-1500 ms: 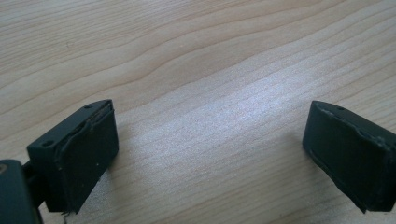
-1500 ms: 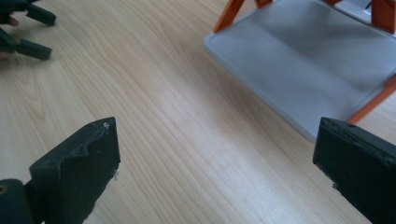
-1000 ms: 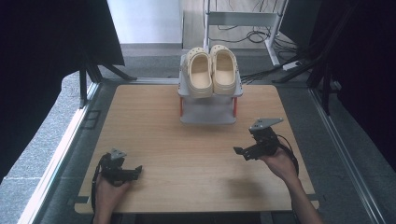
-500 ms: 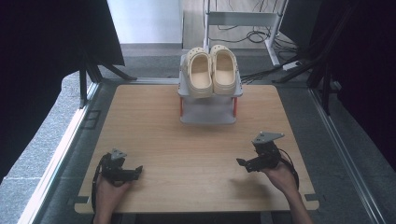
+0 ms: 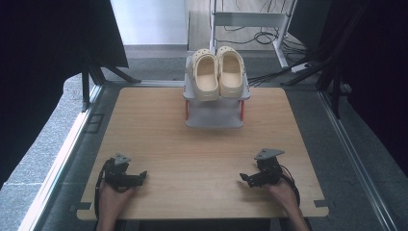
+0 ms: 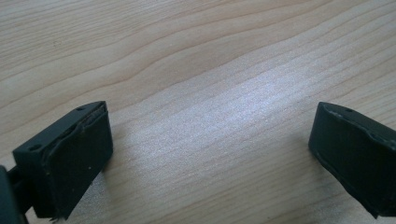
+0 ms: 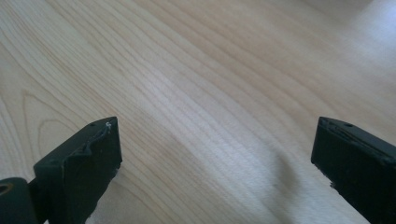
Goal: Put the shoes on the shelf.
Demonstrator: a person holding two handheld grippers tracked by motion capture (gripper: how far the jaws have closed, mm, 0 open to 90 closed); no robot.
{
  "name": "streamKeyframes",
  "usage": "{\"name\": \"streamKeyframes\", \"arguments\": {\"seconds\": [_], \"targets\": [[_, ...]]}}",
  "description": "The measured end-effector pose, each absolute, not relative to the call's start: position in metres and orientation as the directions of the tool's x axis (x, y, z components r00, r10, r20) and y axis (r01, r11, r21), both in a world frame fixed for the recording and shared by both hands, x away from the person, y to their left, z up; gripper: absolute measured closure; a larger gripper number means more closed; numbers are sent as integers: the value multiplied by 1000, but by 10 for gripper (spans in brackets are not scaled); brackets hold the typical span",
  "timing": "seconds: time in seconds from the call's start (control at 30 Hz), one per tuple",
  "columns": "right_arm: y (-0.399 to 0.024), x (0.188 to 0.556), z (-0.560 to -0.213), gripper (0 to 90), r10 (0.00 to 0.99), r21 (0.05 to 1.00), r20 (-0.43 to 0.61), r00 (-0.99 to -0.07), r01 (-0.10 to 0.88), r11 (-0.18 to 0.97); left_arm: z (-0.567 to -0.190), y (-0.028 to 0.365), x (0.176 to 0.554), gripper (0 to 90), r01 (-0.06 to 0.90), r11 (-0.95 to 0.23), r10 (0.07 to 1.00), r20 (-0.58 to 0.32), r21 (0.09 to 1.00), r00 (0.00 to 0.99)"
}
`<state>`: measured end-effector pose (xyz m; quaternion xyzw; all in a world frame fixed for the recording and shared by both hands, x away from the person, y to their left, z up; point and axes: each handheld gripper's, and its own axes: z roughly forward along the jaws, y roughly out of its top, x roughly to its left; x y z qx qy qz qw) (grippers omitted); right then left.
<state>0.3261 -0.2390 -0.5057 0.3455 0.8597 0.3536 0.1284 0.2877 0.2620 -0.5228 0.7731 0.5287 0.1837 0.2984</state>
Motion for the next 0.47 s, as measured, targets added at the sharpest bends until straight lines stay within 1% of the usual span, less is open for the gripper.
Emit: {"name": "streamKeyframes", "arguments": {"seconds": [0.13, 0.2, 0.47], "targets": [[-237, 325, -516, 9, 684, 680, 18, -729, 511, 526, -523, 262, 288, 0, 708, -262, 927, -31, 656, 373], [-236, 324, -519, 0, 687, 691, 6, -727, 500, 522, -523, 262, 288, 0, 707, -261, 928, -32, 657, 372], [-236, 323, -520, 0, 690, 693, 3, -724, 499, 520, -523, 261, 287, 0, 709, -264, 928, -28, 654, 371]]}}
